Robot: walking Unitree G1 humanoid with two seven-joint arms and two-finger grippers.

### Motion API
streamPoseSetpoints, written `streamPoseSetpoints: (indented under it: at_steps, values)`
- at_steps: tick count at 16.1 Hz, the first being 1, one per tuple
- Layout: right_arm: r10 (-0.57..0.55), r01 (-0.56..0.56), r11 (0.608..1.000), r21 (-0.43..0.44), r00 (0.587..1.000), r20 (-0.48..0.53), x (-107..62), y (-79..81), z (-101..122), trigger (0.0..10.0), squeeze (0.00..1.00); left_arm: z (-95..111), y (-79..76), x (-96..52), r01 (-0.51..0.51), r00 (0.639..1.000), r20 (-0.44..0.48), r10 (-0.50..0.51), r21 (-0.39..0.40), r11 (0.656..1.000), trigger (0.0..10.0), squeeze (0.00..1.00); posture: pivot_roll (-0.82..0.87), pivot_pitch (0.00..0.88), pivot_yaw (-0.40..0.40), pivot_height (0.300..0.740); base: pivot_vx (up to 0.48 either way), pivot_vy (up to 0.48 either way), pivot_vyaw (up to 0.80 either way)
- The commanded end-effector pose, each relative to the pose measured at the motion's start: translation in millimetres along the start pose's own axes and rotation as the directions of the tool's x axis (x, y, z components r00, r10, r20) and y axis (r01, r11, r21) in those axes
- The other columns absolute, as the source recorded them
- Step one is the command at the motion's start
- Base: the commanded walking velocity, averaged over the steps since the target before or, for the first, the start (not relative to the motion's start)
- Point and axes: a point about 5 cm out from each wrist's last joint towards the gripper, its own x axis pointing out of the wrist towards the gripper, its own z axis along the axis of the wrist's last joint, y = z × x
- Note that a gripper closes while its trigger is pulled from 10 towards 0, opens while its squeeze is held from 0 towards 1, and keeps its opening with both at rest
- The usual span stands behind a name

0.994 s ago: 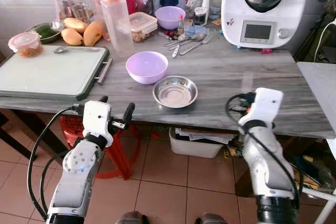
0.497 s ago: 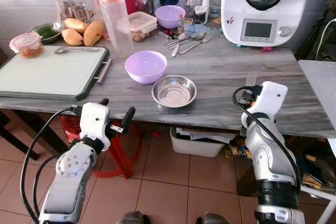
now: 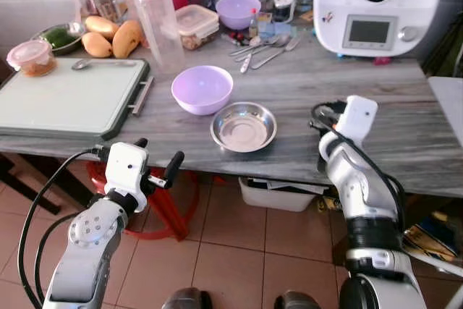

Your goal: Setting the table

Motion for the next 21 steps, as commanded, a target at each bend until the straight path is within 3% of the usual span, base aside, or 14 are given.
streamPoseSetpoints:
  at_steps: [1,3,6,13,21]
  values:
    - [0.037,-0.037,0.999,0.017,0.999,-0.014,3.6,11.0,2.7,10.0,0.00,3.2,1.4,-0.9,0.009,1.000,-0.002,-0.009,0.011,1.000,10.0,0.00,0.04,0.061,0.096,0.740,0.000,0.000,0.00]
    - [0.055,-0.053,0.997,0.055,0.997,-0.046,5.4,23.4,-0.9,10.0,0.00,3.2,-1.0,0.5,0.015,1.000,-0.003,-0.015,0.006,1.000,10.0,0.00,0.04,0.058,0.093,0.740,0.000,0.000,0.00]
    - [0.066,-0.063,0.997,0.042,0.995,-0.069,7.4,33.1,-4.6,10.0,0.00,3.2,-3.7,1.8,0.021,1.000,-0.004,-0.021,0.000,1.000,10.0,0.00,0.03,0.054,0.088,0.740,0.000,0.000,0.00]
    - [0.029,-0.022,0.997,0.072,0.994,-0.109,11.4,32.0,-12.2,10.0,0.00,2.9,-7.3,3.5,0.021,1.000,0.000,-0.021,-0.012,1.000,10.0,0.00,0.03,0.051,0.079,0.740,0.000,0.000,0.00]
    - [0.025,-0.015,0.997,0.081,0.992,-0.124,17.6,43.1,-14.6,10.0,0.00,3.6,-9.4,5.7,0.027,1.000,0.005,-0.027,-0.017,0.999,10.0,0.00,0.03,0.055,0.078,0.740,0.000,0.000,0.00]
